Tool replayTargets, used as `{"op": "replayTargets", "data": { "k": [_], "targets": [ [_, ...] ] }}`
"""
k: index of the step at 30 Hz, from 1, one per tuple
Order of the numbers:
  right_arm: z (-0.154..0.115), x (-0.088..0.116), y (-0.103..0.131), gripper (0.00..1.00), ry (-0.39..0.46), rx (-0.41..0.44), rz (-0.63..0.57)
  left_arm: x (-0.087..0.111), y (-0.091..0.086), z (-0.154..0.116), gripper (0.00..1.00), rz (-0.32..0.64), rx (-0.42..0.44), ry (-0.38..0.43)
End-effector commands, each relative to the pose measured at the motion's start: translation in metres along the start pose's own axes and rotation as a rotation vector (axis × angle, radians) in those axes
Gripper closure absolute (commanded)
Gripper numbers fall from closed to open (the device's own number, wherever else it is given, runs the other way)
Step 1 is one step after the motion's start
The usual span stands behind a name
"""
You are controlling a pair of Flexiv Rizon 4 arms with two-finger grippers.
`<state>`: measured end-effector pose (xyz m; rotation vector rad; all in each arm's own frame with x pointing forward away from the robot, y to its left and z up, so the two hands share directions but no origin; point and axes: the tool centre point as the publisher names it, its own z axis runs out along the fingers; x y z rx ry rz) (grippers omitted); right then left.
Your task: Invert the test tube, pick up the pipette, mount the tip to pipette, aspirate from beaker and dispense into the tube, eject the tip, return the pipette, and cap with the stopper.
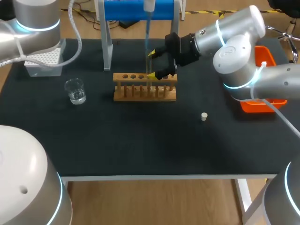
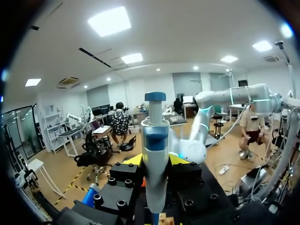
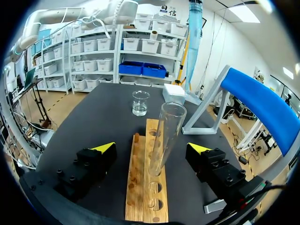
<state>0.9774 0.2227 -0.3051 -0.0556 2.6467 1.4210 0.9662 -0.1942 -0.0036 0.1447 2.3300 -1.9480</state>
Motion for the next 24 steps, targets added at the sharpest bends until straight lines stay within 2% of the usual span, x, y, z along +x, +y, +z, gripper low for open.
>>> {"op": "replayTargets", "data": {
  "k": [1, 4, 8, 15, 24],
  "targets": [
    [-0.001, -0.001, 0.000, 0.00, 0.004, 0.001, -0.001, 0.012, -0.005, -0.009, 1.00, 0.003, -0.008, -0.030],
    [-0.001, -0.001, 0.000, 0.00, 0.004, 0.001, -0.001, 0.019, -0.004, -0.016, 1.00, 0.001, -0.013, -0.059],
    [-0.001, -0.001, 0.000, 0.00, 0.004, 0.001, -0.001, 0.038, 0.010, -0.027, 1.00, -0.042, -0.011, -0.075],
    [-0.001, -0.001, 0.000, 0.00, 0.004, 0.001, -0.001, 0.072, 0.029, -0.033, 1.00, -0.062, -0.028, -0.048],
    [-0.001, -0.001, 0.000, 0.00, 0.004, 0.001, -0.001, 0.091, 0.053, -0.025, 1.00, -0.057, 0.001, -0.039]
  ]
}}
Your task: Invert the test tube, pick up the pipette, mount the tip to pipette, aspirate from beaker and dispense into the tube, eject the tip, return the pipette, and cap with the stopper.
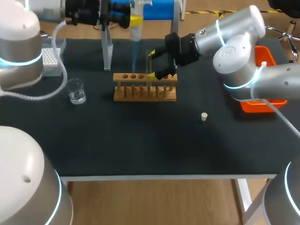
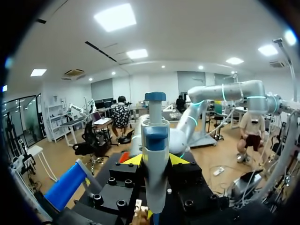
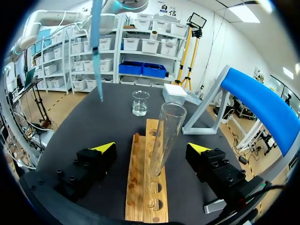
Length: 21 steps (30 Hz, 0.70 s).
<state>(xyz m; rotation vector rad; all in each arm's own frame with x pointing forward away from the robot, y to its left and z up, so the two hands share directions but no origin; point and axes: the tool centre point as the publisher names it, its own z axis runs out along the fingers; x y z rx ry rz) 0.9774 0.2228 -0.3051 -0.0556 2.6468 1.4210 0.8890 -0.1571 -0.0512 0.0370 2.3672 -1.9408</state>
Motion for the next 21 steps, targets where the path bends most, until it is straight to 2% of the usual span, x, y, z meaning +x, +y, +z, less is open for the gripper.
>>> {"op": "replayTargets", "data": {
  "k": [1, 14, 21],
  "targets": [
    [-0.001, -0.001, 0.000, 0.00, 0.004, 0.001, -0.001, 0.009, 0.014, 0.006, 1.00, 0.017, 0.031, -0.010],
    [-0.001, -0.001, 0.000, 0.00, 0.004, 0.001, -0.001, 0.025, 0.045, 0.016, 1.00, 0.023, 0.035, -0.013],
    [-0.001, -0.001, 0.000, 0.00, 0.004, 0.001, -0.001, 0.039, 0.058, 0.019, 1.00, 0.004, 0.048, -0.084]
  ]
}}
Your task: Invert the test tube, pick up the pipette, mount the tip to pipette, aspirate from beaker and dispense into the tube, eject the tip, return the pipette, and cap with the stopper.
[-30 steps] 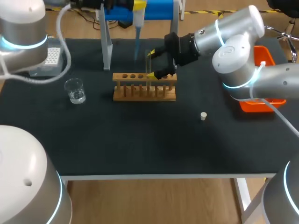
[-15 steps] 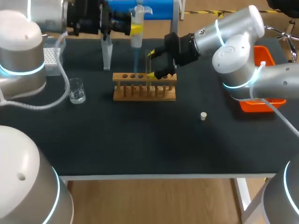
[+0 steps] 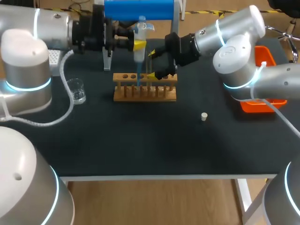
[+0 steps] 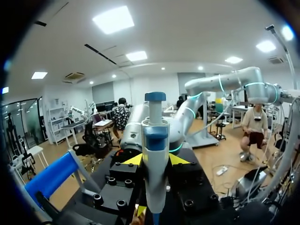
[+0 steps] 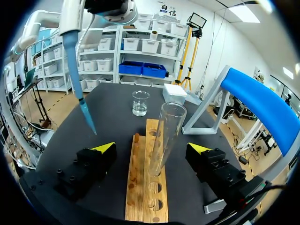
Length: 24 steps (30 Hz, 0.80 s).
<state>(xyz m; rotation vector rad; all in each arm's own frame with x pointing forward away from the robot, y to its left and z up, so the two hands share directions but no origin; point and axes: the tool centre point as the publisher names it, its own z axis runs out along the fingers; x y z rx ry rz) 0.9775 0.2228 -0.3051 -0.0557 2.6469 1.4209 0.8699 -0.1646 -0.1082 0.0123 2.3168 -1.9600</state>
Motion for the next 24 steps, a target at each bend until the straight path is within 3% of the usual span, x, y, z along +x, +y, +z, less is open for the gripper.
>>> {"op": "replayTargets", "data": {
  "k": [1, 24],
  "targets": [
    [-0.0007, -0.0009, -0.0003, 0.00, 0.004, 0.001, -0.001, 0.0174, 0.0060, 0.0006, 1.00, -0.004, 0.019, -0.064],
    [-0.0007, -0.0009, -0.0003, 0.00, 0.004, 0.001, -0.001, 0.0247, 0.0097, 0.0033, 1.00, 0.010, 0.025, -0.057]
  ]
}}
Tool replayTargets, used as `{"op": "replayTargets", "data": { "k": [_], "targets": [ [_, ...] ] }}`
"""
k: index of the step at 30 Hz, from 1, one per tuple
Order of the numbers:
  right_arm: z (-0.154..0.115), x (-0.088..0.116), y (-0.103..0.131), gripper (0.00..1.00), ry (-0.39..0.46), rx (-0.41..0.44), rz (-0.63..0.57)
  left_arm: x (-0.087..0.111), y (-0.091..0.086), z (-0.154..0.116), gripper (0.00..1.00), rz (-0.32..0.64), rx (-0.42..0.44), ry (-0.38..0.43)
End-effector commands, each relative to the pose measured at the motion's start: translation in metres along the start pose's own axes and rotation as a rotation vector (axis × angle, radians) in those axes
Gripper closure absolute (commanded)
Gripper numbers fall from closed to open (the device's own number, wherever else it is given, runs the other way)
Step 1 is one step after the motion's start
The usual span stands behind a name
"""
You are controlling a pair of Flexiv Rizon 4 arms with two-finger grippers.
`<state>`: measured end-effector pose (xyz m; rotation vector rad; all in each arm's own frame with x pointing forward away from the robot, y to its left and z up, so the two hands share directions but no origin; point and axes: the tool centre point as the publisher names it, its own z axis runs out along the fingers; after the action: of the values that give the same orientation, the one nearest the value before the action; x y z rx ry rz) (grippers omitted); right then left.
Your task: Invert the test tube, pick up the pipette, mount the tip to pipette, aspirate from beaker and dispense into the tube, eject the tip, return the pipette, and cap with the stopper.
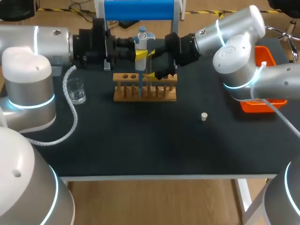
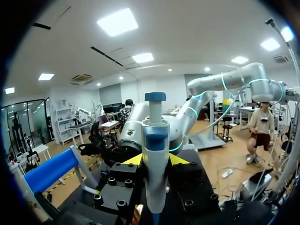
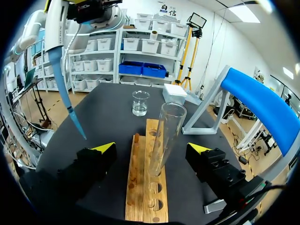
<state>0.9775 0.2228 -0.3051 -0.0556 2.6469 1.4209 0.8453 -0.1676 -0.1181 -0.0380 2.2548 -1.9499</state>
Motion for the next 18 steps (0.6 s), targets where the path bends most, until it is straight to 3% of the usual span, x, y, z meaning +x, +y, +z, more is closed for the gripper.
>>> {"op": "replayTargets", "data": {
  "k": [1, 18],
  "targets": [
    [-0.0007, -0.0009, -0.0002, 0.00, 0.004, 0.001, -0.001, -0.0005, 0.0027, 0.0011, 1.00, 0.002, 0.006, 0.008],
    [-0.0091, -0.0032, 0.0001, 0.00, 0.006, -0.007, -0.006, 0.0024, 0.0034, 0.0020, 1.00, -0.001, 0.008, 0.016]
  ]
}}
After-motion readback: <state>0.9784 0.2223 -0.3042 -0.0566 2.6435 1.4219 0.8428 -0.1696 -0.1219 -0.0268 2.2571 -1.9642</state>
